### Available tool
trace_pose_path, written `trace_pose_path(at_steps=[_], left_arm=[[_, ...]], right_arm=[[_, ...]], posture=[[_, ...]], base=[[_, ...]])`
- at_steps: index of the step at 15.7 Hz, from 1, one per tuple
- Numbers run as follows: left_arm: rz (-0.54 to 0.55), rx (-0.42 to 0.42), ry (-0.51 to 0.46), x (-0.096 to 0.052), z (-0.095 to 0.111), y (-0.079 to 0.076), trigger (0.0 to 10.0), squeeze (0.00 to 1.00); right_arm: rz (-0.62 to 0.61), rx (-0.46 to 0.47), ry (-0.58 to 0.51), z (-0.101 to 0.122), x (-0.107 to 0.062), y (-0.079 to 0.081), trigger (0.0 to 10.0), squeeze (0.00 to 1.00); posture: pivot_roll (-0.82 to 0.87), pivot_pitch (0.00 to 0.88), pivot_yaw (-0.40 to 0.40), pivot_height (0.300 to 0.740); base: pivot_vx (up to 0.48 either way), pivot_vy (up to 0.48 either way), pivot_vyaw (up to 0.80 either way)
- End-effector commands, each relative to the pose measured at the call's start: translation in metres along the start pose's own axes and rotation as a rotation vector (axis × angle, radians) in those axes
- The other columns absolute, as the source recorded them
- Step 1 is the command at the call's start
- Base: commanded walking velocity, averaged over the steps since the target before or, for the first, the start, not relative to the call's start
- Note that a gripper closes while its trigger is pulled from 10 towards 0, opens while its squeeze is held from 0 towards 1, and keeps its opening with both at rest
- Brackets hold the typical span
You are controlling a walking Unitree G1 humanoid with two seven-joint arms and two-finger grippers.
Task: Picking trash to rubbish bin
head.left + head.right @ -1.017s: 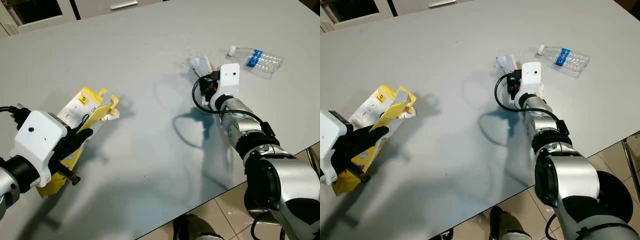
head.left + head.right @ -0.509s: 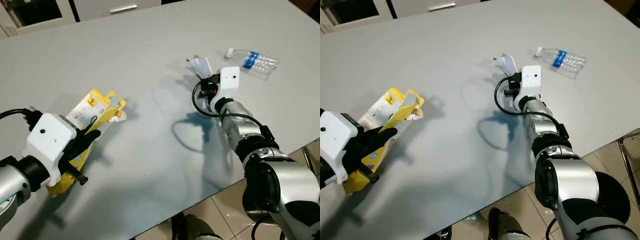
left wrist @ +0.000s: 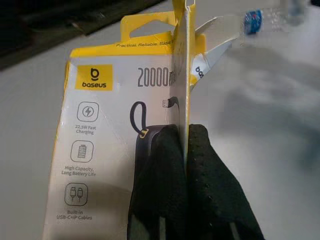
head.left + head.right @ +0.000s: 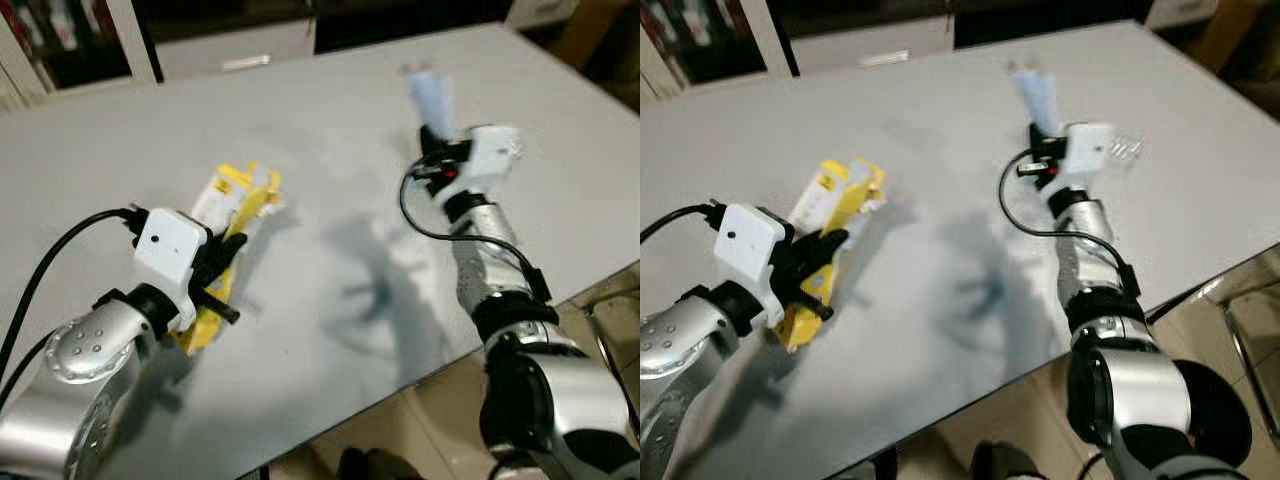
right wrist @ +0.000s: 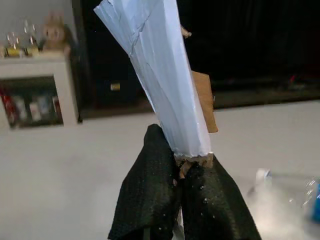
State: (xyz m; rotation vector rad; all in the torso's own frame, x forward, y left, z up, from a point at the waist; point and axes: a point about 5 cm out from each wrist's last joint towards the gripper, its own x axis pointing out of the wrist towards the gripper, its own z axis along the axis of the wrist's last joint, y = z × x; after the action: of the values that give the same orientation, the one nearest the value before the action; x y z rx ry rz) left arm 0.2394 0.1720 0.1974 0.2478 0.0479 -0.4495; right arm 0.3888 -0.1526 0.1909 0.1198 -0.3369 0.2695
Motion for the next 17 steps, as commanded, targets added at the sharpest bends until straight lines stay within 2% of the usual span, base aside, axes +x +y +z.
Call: trace_pose_path(at_steps=[1,4,5,8,13,14,16,17], left_arm=[[0.026,0.005,-0.01,0.005,-0.002,-0.002,10.0,0.0],[0.036,0.002,-0.015,0.009,-0.008,-0.008,10.0,0.0],[0.044,-0.006,-0.014,0.01,-0.011,-0.008,10.0,0.0],[0.039,0.027,-0.013,0.017,-0.015,-0.012,10.0,0.0],[0.063,-0.022,-0.039,0.029,-0.014,-0.019,10.0,0.0],[0.071,-0.056,-0.015,0.031,-0.018,-0.021,10.0,0.0],[0.089,-0.054,0.033,0.035,-0.029,-0.023,10.0,0.0],[0.112,-0.042,0.035,0.035,-0.032,-0.023,10.0,0.0]], right_arm=[[0.01,0.002,-0.049,0.004,-0.004,-0.001,0.0,0.0],[0.01,0.011,-0.088,0.006,-0.013,-0.002,0.0,0.0],[0.021,0.041,-0.072,0.003,-0.018,0.001,0.0,0.0],[0.062,0.031,-0.016,-0.004,-0.028,0.01,0.0,0.0],[0.041,0.048,-0.062,0.011,-0.052,0.019,0.0,0.0],[0.032,0.044,-0.063,0.013,-0.058,0.021,0.0,0.0],[0.01,0.008,-0.032,0.015,-0.078,0.027,0.0,0.0],[-0.022,-0.003,0.019,0.009,-0.096,0.028,0.0,0.0]], posture=[[0.04,0.058,-0.058,0.74],[0.03,0.059,-0.067,0.74],[0.03,0.058,-0.074,0.74],[0.03,0.057,-0.078,0.74],[0.01,0.049,-0.065,0.74],[0.0,0.046,-0.064,0.74],[-0.01,0.036,-0.063,0.74],[-0.02,0.028,-0.061,0.74]], base=[[0.0,0.0,0.0],[0.0,0.0,0.0],[0.0,0.0,0.0],[0.0,0.0,0.0],[0.0,0.0,0.0],[0.0,0.0,0.0],[0.0,0.0,0.0],[0.0,0.0,0.0]])
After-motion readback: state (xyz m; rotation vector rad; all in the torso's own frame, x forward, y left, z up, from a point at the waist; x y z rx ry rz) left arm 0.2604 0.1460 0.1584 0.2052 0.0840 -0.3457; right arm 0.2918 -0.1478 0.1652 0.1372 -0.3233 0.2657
